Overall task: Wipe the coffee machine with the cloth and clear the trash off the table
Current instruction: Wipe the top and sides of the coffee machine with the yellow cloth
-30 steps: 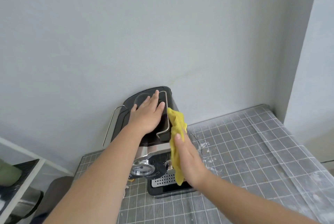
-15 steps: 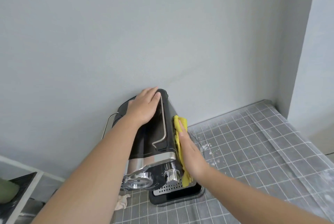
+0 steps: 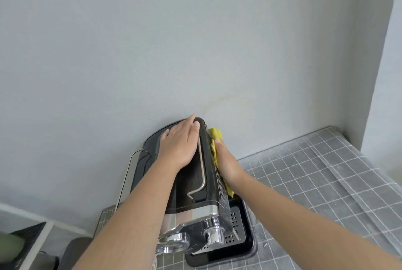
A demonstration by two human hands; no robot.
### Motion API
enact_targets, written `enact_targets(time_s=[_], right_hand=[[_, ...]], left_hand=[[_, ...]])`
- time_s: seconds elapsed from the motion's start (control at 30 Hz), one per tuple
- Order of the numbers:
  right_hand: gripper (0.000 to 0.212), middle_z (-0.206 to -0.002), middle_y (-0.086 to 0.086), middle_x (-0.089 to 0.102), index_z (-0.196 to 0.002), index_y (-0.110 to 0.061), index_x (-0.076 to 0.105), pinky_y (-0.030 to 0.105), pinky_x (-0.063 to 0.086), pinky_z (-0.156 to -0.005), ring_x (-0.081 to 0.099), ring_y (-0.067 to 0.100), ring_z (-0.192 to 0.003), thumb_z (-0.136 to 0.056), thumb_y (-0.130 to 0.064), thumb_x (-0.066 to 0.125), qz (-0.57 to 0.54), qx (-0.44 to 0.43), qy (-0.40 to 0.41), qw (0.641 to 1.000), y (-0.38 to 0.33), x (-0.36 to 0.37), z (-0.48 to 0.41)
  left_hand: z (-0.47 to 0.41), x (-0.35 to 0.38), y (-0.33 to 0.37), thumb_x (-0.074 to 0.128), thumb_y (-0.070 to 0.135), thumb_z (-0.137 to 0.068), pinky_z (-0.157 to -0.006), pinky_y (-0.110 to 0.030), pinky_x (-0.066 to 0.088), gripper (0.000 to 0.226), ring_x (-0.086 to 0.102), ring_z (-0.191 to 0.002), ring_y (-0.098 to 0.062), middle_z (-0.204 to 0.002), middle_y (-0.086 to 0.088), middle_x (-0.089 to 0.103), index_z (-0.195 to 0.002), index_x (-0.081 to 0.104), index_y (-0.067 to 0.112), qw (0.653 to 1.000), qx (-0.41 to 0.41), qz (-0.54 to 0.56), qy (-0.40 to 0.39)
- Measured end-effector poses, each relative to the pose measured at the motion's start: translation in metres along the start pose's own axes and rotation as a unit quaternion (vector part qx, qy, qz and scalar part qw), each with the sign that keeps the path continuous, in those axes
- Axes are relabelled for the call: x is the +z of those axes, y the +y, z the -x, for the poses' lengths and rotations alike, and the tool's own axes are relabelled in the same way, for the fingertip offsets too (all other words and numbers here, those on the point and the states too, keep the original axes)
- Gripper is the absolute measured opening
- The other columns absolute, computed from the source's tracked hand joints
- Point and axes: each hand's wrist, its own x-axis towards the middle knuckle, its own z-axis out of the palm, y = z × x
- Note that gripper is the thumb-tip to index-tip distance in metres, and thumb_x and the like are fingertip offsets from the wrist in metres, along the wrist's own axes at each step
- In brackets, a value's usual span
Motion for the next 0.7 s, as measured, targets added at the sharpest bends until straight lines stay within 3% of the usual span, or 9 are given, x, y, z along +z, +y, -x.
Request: enact_targets(time_s=[0.07,0.17,0.23,0.3,0.43,0.5,0.7], right_hand=[[0.050,-0.161,-0.011,0.010,-0.149,-0.035,0.017,0.044,0.001,-0.121,0.006,0.009,-0.148,-0.100,-0.040,0.019,0.007,0.030,-0.001,1.000,-0.015,0.000,-0.018],[0.047,-0.155,-0.017,0.023,-0.147,-0.032,0.029,0.037,0.010,-0.121,0.018,0.004,-0.144,-0.100,-0.036,0.029,-0.028,-0.049,-0.021,0.998,-0.037,0.008,-0.029],[0.045,-0.156,-0.016,0.022,-0.145,-0.034,0.032,0.031,0.009,-0.121,0.015,0.000,-0.144,-0.100,-0.037,0.031,-0.023,-0.091,-0.025,0.995,-0.031,0.009,-0.018],[0.046,-0.159,-0.016,0.015,-0.146,-0.039,0.023,0.027,0.004,-0.119,0.008,-0.002,-0.145,-0.100,-0.039,0.023,0.006,-0.106,-0.016,0.994,-0.003,0.004,0.000],[0.048,-0.160,-0.008,0.014,-0.149,-0.037,0.016,0.035,0.007,-0.120,0.010,0.012,-0.148,-0.102,-0.043,0.015,0.022,0.054,0.010,0.998,0.038,-0.012,0.015],[0.048,-0.160,-0.007,0.013,-0.150,-0.033,0.019,0.035,0.007,-0.119,0.010,0.013,-0.148,-0.102,-0.040,0.017,0.031,0.075,0.004,0.997,0.025,-0.013,0.002],[0.047,-0.156,-0.021,0.010,-0.150,-0.032,0.019,0.017,0.004,-0.114,0.007,-0.013,-0.137,-0.103,-0.034,0.024,-0.020,-0.053,-0.008,0.998,-0.019,0.005,0.002]], left_hand=[[0.000,0.001,0.001,0.015,0.039,-0.103,-0.118,-0.039,0.017,0.049,0.027,-0.143,-0.014,-0.155,0.008,0.033,-0.149,0.027,0.028,1.000,0.001,-0.008,0.003],[-0.001,0.004,0.000,0.017,0.040,-0.102,-0.115,-0.042,0.022,0.046,0.033,-0.140,-0.018,-0.147,0.003,0.044,-0.140,0.039,0.025,1.000,-0.003,-0.012,0.010],[-0.002,0.004,0.000,0.018,0.042,-0.102,-0.113,-0.044,0.024,0.045,0.037,-0.137,-0.019,-0.142,0.001,0.048,-0.134,0.043,0.023,1.000,-0.006,-0.008,0.015],[-0.001,0.004,0.000,0.018,0.044,-0.101,-0.116,-0.043,0.020,0.049,0.032,-0.141,-0.017,-0.149,0.003,0.042,-0.142,0.037,0.025,1.000,-0.006,-0.004,0.013],[0.001,0.003,0.001,0.021,0.046,-0.100,-0.118,-0.043,0.015,0.051,0.029,-0.142,-0.015,-0.151,0.003,0.039,-0.144,0.035,0.024,1.000,0.003,-0.001,0.006],[0.001,0.003,0.001,0.024,0.045,-0.099,-0.118,-0.043,0.014,0.048,0.029,-0.142,-0.013,-0.152,0.005,0.038,-0.141,0.038,0.024,1.000,0.002,0.005,0.001],[-0.001,0.005,0.001,0.027,0.041,-0.099,-0.115,-0.040,0.018,0.041,0.034,-0.138,-0.012,-0.146,0.008,0.045,-0.134,0.043,0.026,1.000,-0.013,0.004,0.012]])
